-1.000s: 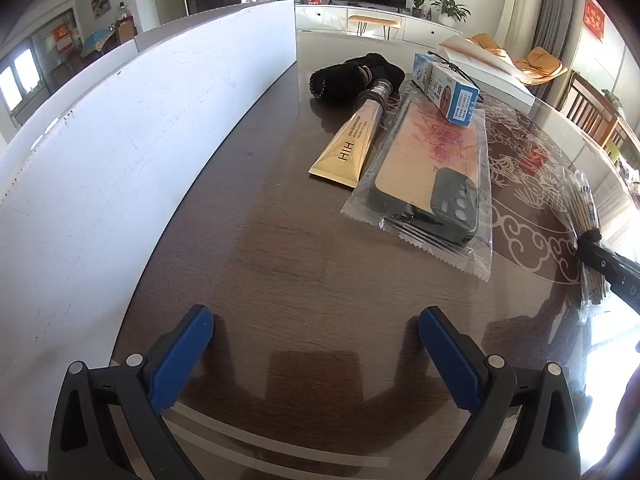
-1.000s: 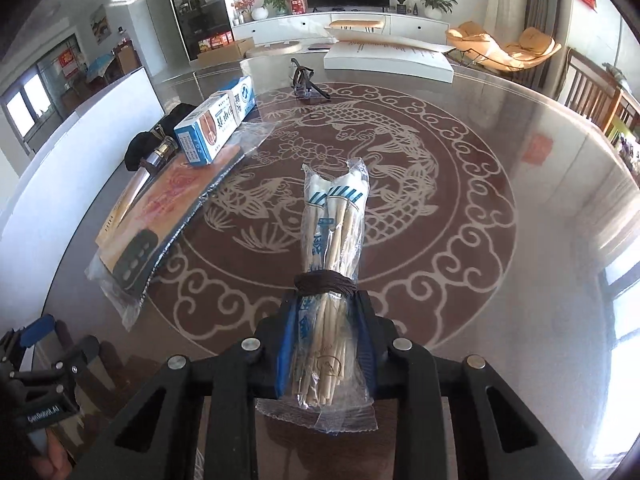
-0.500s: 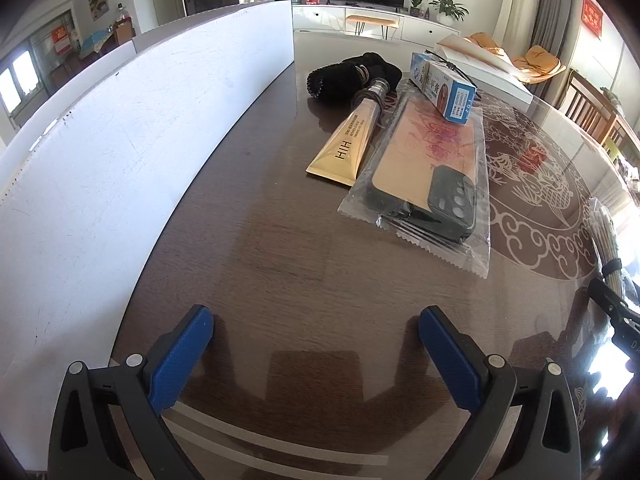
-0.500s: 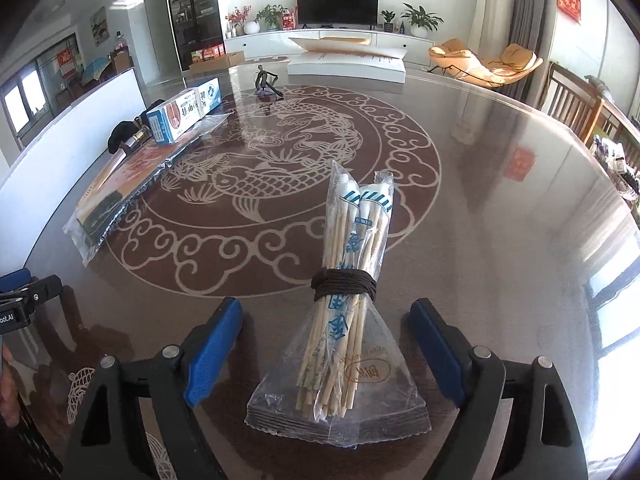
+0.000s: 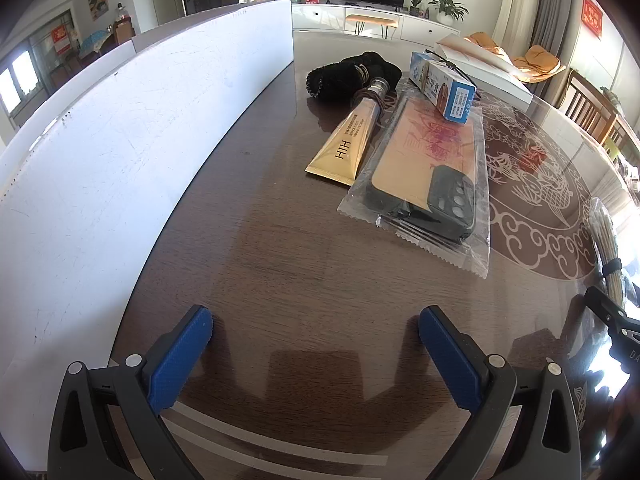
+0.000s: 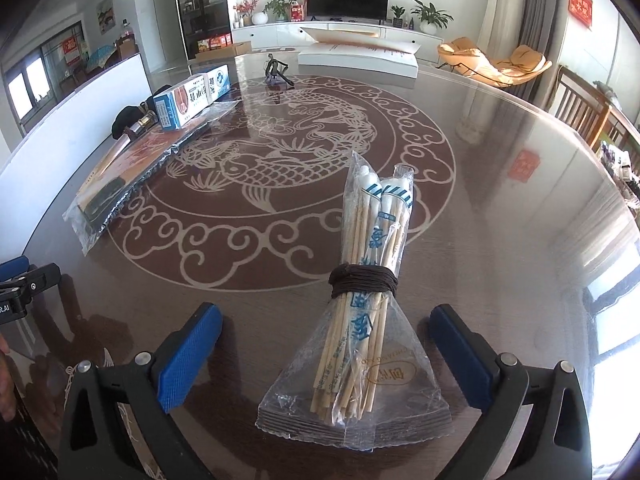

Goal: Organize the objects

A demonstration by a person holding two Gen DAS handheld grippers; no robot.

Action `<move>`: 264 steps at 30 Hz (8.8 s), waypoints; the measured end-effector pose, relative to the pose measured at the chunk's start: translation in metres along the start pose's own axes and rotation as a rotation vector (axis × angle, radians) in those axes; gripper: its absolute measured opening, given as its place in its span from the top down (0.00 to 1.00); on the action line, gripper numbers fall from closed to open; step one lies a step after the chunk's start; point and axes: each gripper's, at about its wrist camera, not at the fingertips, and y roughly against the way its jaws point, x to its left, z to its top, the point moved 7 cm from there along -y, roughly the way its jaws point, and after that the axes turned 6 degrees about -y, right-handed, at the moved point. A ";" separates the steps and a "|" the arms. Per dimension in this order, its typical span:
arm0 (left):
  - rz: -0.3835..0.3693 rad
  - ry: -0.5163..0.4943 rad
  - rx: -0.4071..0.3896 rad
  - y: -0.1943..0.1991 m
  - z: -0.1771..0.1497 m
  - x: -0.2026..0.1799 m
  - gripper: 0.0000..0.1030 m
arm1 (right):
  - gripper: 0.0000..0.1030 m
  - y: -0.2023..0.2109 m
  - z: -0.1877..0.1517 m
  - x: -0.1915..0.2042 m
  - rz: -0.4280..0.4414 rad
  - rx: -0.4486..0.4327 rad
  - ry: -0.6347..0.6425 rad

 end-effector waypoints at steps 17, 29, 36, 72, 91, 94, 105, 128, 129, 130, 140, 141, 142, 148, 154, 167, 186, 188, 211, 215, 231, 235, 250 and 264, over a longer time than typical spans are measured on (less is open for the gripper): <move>0.000 -0.002 0.001 0.000 0.000 -0.001 0.00 | 0.00 0.000 0.000 0.000 0.000 0.000 0.000; 0.000 -0.002 0.001 -0.001 0.000 -0.001 0.00 | 0.00 0.000 0.000 0.000 0.000 0.000 0.000; 0.000 -0.002 0.001 -0.001 0.000 -0.001 0.00 | 0.00 0.000 0.000 0.000 -0.001 0.000 0.000; 0.000 -0.001 0.004 -0.001 -0.001 -0.002 0.00 | 0.00 0.000 0.000 0.000 -0.001 0.000 0.000; 0.001 -0.001 0.004 -0.001 -0.001 -0.002 0.00 | 0.00 0.000 0.000 0.001 -0.001 0.000 0.000; 0.000 -0.001 0.004 -0.001 -0.001 -0.002 0.00 | 0.00 0.000 0.000 0.001 -0.001 0.000 0.000; -0.010 0.009 0.005 0.001 -0.002 -0.002 0.00 | 0.00 0.000 0.000 0.001 -0.001 0.000 0.000; -0.296 0.161 -0.048 0.018 0.004 0.009 0.00 | 0.00 0.000 0.001 0.001 -0.001 0.000 0.000; -0.317 0.174 -0.044 0.018 0.005 0.009 0.00 | 0.00 0.000 0.000 0.001 -0.001 0.000 0.000; -0.329 0.181 -0.047 0.019 0.007 0.011 0.00 | 0.00 0.000 0.000 0.001 -0.001 0.000 0.000; -0.197 0.031 -0.075 -0.014 0.109 0.009 0.01 | 0.00 0.000 0.000 0.001 -0.001 0.000 0.000; -0.198 0.021 -0.066 -0.021 0.120 0.006 0.05 | 0.00 0.000 0.000 0.001 -0.001 0.000 0.000; -0.195 0.007 -0.056 -0.028 0.129 0.002 0.10 | 0.00 0.000 0.000 0.001 -0.001 0.000 0.000; -0.175 -0.011 0.012 -0.070 0.151 -0.015 0.29 | 0.00 0.000 0.000 0.001 -0.001 0.000 0.000; -0.073 -0.040 -0.033 -0.073 0.152 -0.011 0.75 | 0.00 0.000 0.000 0.001 -0.001 0.000 0.000; -0.042 -0.025 0.000 0.001 0.022 0.004 0.76 | 0.00 0.000 0.000 0.001 -0.001 0.000 0.000; -0.032 -0.068 -0.013 0.008 0.007 -0.010 0.34 | 0.00 0.000 0.001 0.001 -0.001 0.000 0.000; -0.024 -0.062 -0.005 0.006 0.006 -0.008 0.26 | 0.00 0.000 0.001 0.001 -0.001 0.000 0.000; -0.282 0.043 -0.148 0.039 0.014 -0.001 0.76 | 0.71 -0.006 0.023 0.000 0.025 0.149 0.065; -0.351 0.100 -0.251 0.067 0.015 0.011 0.76 | 0.71 0.007 0.018 0.009 0.058 0.128 0.040; -0.321 0.246 -0.540 0.202 0.023 0.116 0.76 | 0.71 0.120 0.078 0.182 0.405 -0.142 0.170; -0.247 0.333 -0.446 0.189 0.026 0.191 0.76 | 0.71 0.141 0.097 0.273 0.562 -0.155 0.237; 0.040 0.468 -0.204 0.107 -0.007 0.293 0.24 | 0.23 0.079 0.047 0.441 0.699 0.052 0.331; -0.334 -0.062 -0.200 0.117 0.004 -0.015 0.08 | 0.08 0.031 0.029 0.082 0.039 -0.113 0.201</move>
